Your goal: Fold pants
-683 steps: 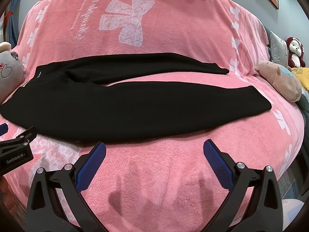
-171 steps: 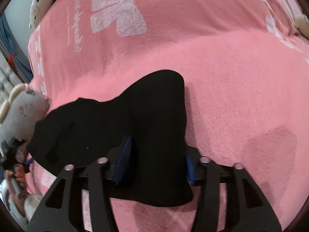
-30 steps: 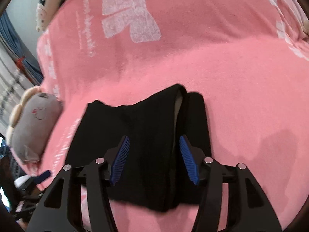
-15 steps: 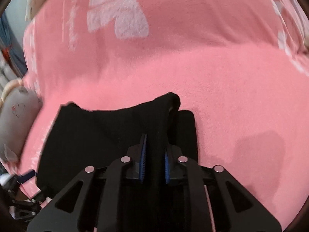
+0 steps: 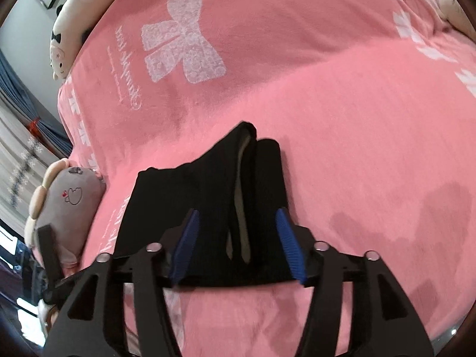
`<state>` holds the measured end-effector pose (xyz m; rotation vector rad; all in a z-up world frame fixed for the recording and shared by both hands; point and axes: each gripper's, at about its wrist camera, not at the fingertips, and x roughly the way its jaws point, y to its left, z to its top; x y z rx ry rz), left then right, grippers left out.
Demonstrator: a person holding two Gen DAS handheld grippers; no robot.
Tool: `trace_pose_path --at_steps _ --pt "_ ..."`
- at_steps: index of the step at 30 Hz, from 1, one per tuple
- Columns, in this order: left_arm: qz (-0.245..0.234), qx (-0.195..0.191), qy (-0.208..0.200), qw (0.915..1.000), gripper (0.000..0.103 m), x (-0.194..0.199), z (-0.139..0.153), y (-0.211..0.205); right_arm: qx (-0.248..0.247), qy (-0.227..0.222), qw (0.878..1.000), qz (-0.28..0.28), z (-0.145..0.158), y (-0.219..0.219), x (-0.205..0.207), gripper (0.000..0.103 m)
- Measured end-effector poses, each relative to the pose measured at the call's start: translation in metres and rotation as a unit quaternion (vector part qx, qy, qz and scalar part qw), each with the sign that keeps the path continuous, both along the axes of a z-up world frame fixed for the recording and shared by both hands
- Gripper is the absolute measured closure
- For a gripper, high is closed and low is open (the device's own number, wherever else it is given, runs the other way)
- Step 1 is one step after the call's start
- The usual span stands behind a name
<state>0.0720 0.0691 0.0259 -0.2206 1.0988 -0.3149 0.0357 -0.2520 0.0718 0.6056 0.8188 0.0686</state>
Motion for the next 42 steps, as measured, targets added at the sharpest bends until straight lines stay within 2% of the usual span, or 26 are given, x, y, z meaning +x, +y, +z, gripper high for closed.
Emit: trace_pose_path --at_steps 1,2,5,8,9,10,11,12,14,18,20,21,23,24,26,29,31,32,34,36,38,40,41,42 --pt "0.003 -0.054 0.028 0.9981 0.016 0.01 -0.008 0.008 0.011 0.006 1.0 0.007 -0.003 -0.003 0.0 0.037" --pt "0.01 -0.085 0.048 0.9951 0.016 0.019 -0.017 0.012 0.017 0.011 1.0 0.011 -0.006 -0.003 0.001 0.035" --pt "0.023 -0.124 0.093 0.9876 0.016 0.036 -0.041 0.016 0.03 0.045 0.998 0.028 -0.019 -0.004 0.008 0.026" --pt "0.027 -0.165 0.074 0.9832 0.018 0.035 -0.042 0.019 0.046 0.071 0.995 0.052 -0.037 0.004 0.018 0.024" --pt "0.023 -0.169 0.072 0.9828 0.02 0.035 -0.043 0.018 0.048 0.073 0.995 0.053 -0.041 0.007 0.02 0.026" --pt "0.021 -0.173 0.063 0.9827 0.025 0.034 -0.043 0.018 0.048 0.075 0.995 0.053 -0.047 0.01 0.022 0.034" --pt "0.013 -0.176 0.057 0.9826 0.044 0.033 -0.043 0.018 0.049 0.083 0.994 0.054 -0.055 0.014 0.027 0.049" --pt "0.003 -0.188 0.053 0.9808 0.056 0.032 -0.042 0.019 0.049 0.083 0.994 0.049 -0.057 0.015 0.028 0.059" --pt "0.001 -0.209 0.046 0.9769 0.073 0.029 -0.033 0.027 0.068 0.056 0.995 0.053 -0.042 0.02 0.023 0.067" --pt "-0.001 -0.222 0.018 0.9749 0.075 0.005 0.001 0.052 0.079 0.007 0.993 0.093 0.005 0.04 0.001 0.068" --pt "0.005 -0.204 0.011 0.979 0.072 -0.019 0.01 0.07 0.076 0.009 0.991 0.112 0.009 0.054 -0.013 0.064" --pt "0.011 -0.195 0.017 0.9806 0.064 -0.026 0.006 0.075 0.075 0.03 0.989 0.121 -0.004 0.064 -0.021 0.059" --pt "0.025 -0.12 0.048 0.9914 0.051 -0.041 -0.019 0.077 0.041 0.084 0.989 0.116 -0.035 0.075 -0.029 0.052" --pt "0.035 -0.104 0.05 0.9927 0.042 -0.047 -0.028 0.079 0.02 0.106 0.989 0.097 -0.046 0.076 -0.034 0.048" --pt "0.05 -0.129 0.034 0.9898 0.041 -0.058 -0.024 0.083 0.032 0.093 0.992 0.075 -0.046 0.075 -0.049 0.044" --pt "0.07 -0.105 0.006 0.992 0.03 -0.059 0.001 0.08 0.013 0.067 0.996 0.055 -0.024 0.076 -0.058 0.031" --pt "0.061 -0.08 -0.025 0.9946 0.026 -0.056 0.016 0.072 -0.018 0.042 0.998 0.049 -0.007 0.077 -0.056 0.031" --pt "0.057 -0.053 -0.038 0.9963 0.025 -0.054 0.024 0.064 -0.034 0.025 0.998 0.05 0.004 0.079 -0.052 0.031" --pt "0.05 -0.017 -0.057 0.997 0.025 -0.053 0.029 0.053 -0.026 0.006 0.998 0.064 0.011 0.084 -0.033 0.031" --pt "0.036 0.014 -0.076 0.9964 0.024 -0.05 0.034 0.036 -0.031 0.001 0.996 0.079 0.006 0.088 -0.006 0.033" --pt "0.017 0.05 -0.092 0.9944 0.02 -0.05 0.033 0.018 -0.048 0.011 0.997 0.066 -0.003 0.087 0.017 0.032" --pt "0.006 0.092 -0.098 0.991 0.02 -0.049 0.027 0.007 -0.052 0.038 0.996 0.062 -0.024 0.086 0.047 0.039" --pt "-0.004 0.115 -0.1 0.9883 0.02 -0.048 0.023 0.0 -0.062 0.049 0.995 0.06 -0.03 0.085 0.054 0.057" --pt "-0.008 0.13 -0.102 0.9862 0.02 -0.051 0.019 0.002 -0.071 0.052 0.994 0.064 -0.03 0.089 0.061 0.084"
